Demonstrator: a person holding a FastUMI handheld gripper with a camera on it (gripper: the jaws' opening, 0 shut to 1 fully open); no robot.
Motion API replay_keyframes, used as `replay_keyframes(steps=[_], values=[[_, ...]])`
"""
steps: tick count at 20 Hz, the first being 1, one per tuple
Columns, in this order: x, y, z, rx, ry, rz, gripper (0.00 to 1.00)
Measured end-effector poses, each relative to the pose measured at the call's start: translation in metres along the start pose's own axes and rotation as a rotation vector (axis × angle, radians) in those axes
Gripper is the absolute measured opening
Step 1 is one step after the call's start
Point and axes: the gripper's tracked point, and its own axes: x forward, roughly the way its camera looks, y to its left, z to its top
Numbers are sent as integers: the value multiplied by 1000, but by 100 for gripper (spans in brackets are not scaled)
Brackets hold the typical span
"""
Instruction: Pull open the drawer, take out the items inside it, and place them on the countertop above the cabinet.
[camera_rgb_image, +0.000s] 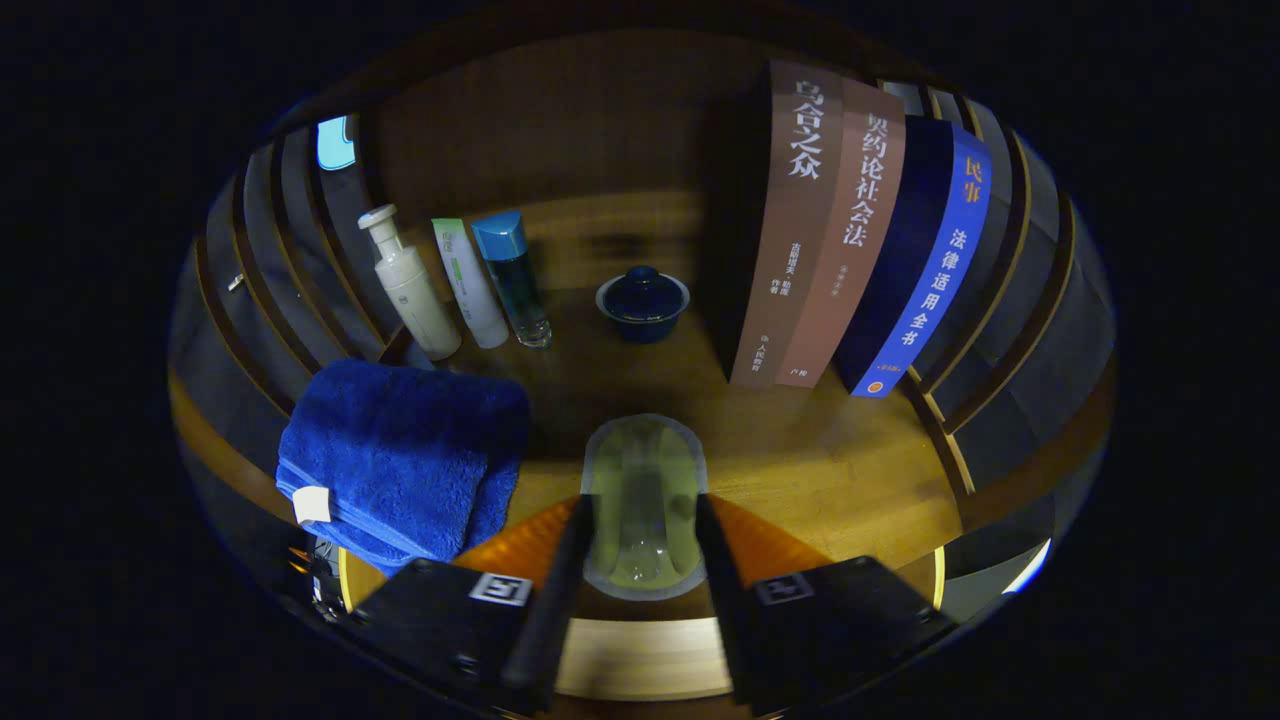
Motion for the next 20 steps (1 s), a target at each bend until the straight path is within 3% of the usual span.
replay_keyframes(steps=[2, 10, 20], values=[[-8, -1, 0, -1, -28, -7, 100], [-68, 0, -14, -17, -162, -5, 99], [-156, 10, -68, -23, -409, 38, 99]])
